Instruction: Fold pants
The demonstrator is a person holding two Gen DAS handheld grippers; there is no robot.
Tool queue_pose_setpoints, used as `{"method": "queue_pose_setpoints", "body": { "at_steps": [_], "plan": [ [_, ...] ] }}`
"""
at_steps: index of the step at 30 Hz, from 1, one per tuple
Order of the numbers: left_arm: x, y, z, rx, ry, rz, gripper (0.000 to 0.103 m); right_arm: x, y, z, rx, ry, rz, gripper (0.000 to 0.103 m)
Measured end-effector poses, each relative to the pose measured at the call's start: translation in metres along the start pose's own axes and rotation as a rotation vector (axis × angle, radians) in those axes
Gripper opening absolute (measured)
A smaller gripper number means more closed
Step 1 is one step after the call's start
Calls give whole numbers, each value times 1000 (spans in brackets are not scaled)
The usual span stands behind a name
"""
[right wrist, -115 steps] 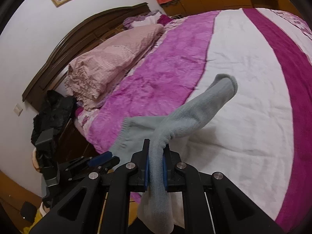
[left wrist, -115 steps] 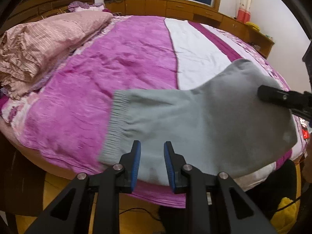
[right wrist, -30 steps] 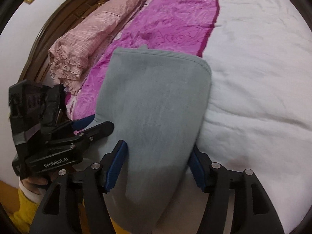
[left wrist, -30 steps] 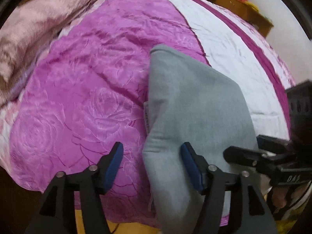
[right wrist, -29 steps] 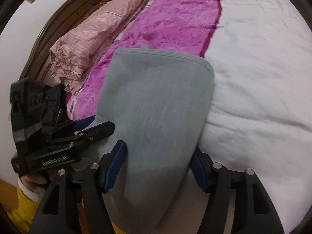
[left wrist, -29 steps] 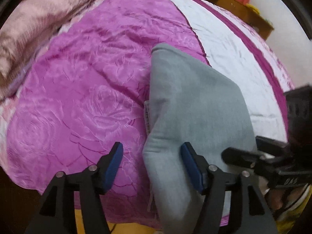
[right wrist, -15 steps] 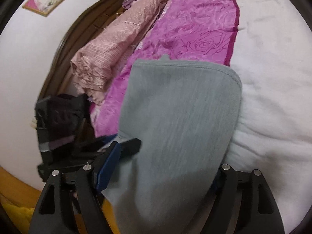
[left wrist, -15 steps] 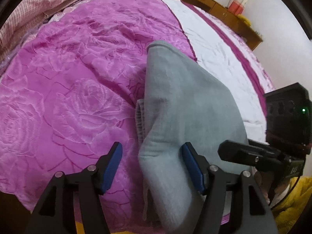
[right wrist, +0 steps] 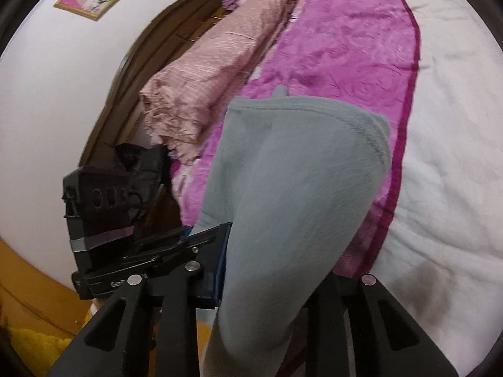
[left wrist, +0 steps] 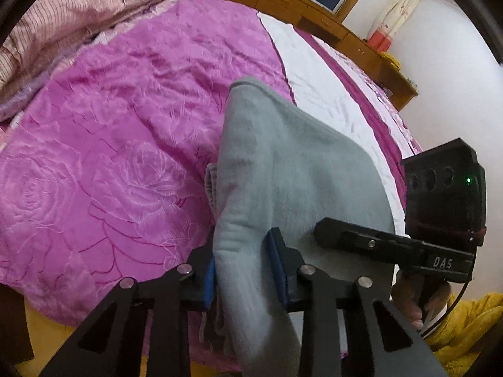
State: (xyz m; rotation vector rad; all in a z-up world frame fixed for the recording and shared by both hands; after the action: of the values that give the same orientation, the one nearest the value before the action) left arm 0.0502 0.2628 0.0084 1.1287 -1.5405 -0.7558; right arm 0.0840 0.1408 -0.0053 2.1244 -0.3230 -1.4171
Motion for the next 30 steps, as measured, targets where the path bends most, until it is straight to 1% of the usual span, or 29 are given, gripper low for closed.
{"method": "queue_pose_setpoints", "body": {
  "at_steps": [3, 7, 11, 15, 19, 22, 24, 28, 30],
  "plan": [
    [13, 10, 0, 13, -1, 12, 28, -10, 17, 2, 13, 24, -11, 19],
    [45, 21, -2, 29, -25, -1, 28, -18, 46, 6, 22, 40, -25, 19],
    [78, 24, -5, 37, -37, 16, 28, -16, 81, 11, 41, 36, -37, 19],
    [119, 18, -9, 35, -56, 44, 28, -3, 126, 19, 56, 7, -38, 19],
    [169, 0, -16, 35, -92, 79, 28, 17, 169, 24, 72, -9, -24, 19],
    [202, -23, -22, 9, -119, 104, 28, 41, 198, 30, 81, -30, -7, 19],
    [217, -37, -26, -4, -130, 112, 28, 60, 216, 32, 83, -48, 7, 19],
    [247, -71, -42, -26, -157, 122, 28, 89, 239, 30, 88, -70, 35, 19],
    [256, -84, -49, -33, -166, 126, 28, 106, 247, 27, 91, -81, 54, 19]
  ]
}}
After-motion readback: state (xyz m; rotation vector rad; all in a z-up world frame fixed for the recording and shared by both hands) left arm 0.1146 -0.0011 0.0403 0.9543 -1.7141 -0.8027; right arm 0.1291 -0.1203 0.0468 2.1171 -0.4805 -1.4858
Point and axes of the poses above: each gripper's, at about its wrist camera, not at the fingertips, and y roughly against the way its jaws point, x to its right, z to its underside, the point moved 6 cm from there along -y, roughly the way its jaws point, and after that the axes turned 14 degrees about -x, right-handed, at the moved point
